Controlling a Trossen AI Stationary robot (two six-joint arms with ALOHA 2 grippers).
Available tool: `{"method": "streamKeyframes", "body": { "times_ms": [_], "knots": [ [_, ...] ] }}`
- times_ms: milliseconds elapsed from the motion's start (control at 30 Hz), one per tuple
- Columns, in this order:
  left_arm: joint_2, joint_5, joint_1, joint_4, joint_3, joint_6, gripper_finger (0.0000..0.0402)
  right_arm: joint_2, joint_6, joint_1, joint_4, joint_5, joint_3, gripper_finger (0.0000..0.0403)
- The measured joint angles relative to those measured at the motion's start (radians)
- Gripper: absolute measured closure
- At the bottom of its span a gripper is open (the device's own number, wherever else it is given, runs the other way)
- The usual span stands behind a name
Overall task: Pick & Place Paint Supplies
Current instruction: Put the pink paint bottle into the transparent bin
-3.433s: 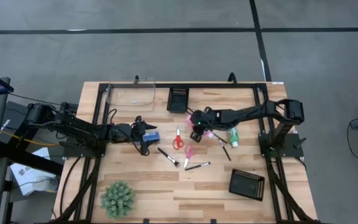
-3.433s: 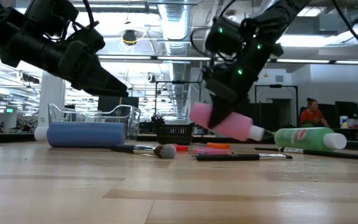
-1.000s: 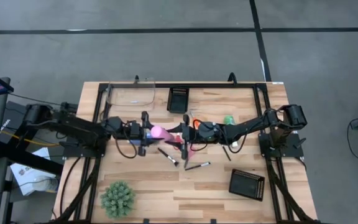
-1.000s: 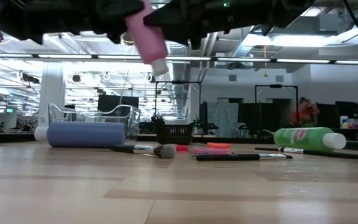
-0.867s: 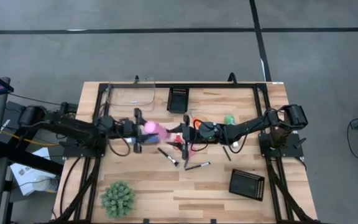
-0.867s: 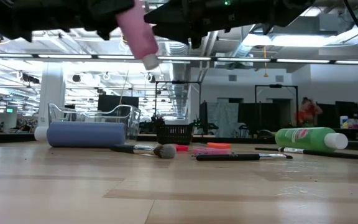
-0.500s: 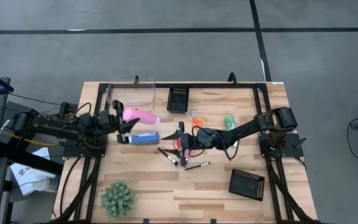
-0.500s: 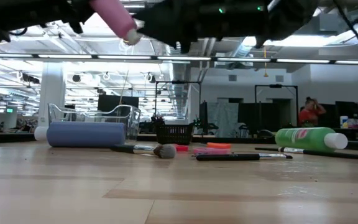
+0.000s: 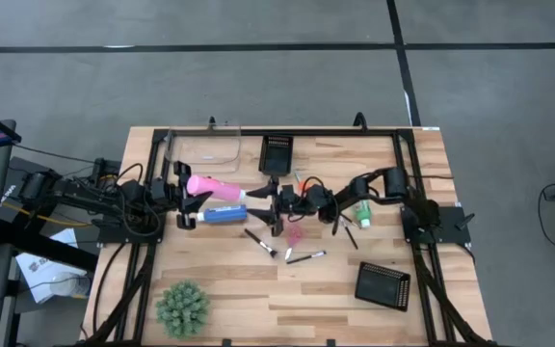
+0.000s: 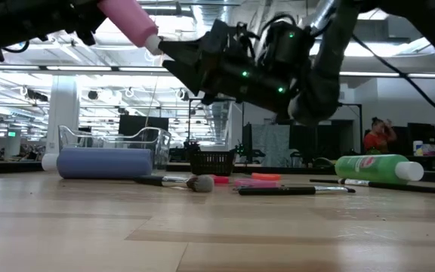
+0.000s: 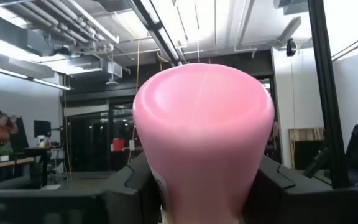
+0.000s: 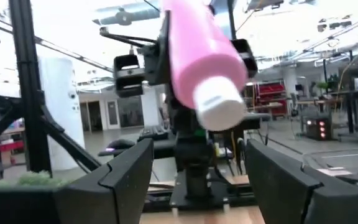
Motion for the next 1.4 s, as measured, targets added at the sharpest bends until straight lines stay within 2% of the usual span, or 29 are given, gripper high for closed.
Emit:
{"method": "streamKeyframes", "body": {
  "times_ms": [333,633,967,1100,1267,1400],
  "knots": [
    [0.011,-0.005,0.001,0.073,0.002,0.026,0.0254,0.006,-0.027,-0.006,-0.074,-0.043,0.13,0.0163],
    [0.018,0.007,-0.001,0.038,0.003,0.006,0.0254,0.006,-0.057,-0.019,-0.154,-0.036,0.136,0.0163],
    [0.015,0.003,-0.001,0.012,0.001,-0.002,0.0254,-0.007,-0.111,-0.027,-0.155,-0.033,0.136,0.0166],
    [0.015,0.001,-0.001,0.002,0.001,-0.003,0.0254,-0.006,-0.13,-0.018,-0.164,-0.029,0.136,0.0202],
    [0.015,0.008,-0.002,-0.003,0.001,-0.011,0.0254,-0.006,-0.153,-0.013,-0.181,-0.025,0.136,0.03],
    [0.014,0.009,-0.002,-0.006,0.001,-0.012,0.0254,-0.006,-0.17,-0.003,-0.195,-0.019,0.136,0.03]
  ]
}}
